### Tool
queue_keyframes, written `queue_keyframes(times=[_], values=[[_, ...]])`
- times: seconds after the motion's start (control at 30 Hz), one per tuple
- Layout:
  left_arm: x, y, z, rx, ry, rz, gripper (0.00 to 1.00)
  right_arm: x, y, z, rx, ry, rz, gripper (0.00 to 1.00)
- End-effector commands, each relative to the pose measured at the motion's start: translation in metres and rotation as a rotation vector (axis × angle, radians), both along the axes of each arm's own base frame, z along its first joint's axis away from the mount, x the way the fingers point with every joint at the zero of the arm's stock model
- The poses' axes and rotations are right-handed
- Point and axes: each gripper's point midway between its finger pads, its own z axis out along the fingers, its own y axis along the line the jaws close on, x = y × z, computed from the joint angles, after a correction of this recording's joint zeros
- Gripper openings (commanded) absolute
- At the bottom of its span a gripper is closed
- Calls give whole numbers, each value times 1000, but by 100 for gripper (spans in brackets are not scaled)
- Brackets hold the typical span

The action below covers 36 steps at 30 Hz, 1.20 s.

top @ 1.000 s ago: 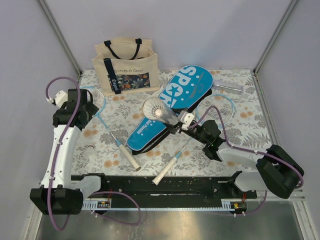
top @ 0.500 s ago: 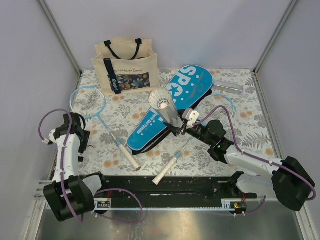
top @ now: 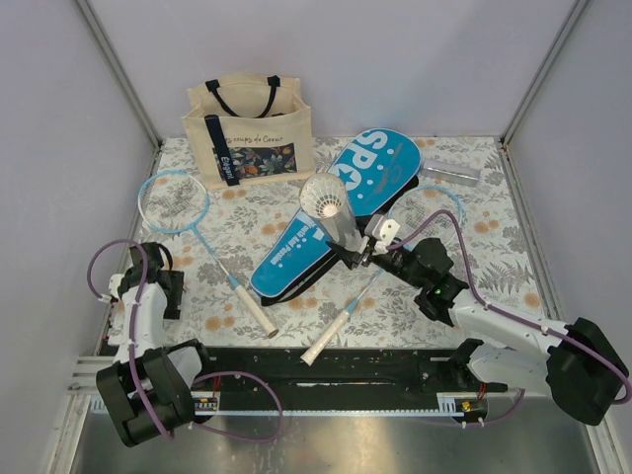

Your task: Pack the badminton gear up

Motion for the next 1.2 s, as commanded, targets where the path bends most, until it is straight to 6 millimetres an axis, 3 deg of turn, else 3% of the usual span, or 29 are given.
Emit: queue_keyframes(times=[0.0, 0.1, 0.27, 0.3, 0.5, 0.67, 0.77, 0.97, 1.17], values=[[29, 3, 8, -9, -111, -10, 60, 0, -9, 30, 62, -68, -30, 29], [30, 2, 11, -8, -125, -16, 42, 0, -10, 26, 58, -60, -33, 29], [32, 6, 30, 21, -150, -19, 3, -1, -10, 12, 67, -9, -32, 28], [34, 5, 34, 20, -156, -29, 0, -2, -11, 9, 65, 1, -30, 28], [66, -9, 76, -5, -293, -199, 0, 10, -13, -28, -157, 36, -74, 28], [96, -33, 129, 11, -421, -468, 0, 29, -31, -33, -330, -42, -189, 28], [108, -61, 162, 21, -492, -656, 0, 45, -49, -38, -442, -86, -303, 28], [110, -123, 229, 92, -627, -1015, 0, 58, -80, -53, -627, -146, -426, 29], [91, -176, 269, 125, -653, -1303, 0, 64, -110, -56, -685, -124, -525, 29]])
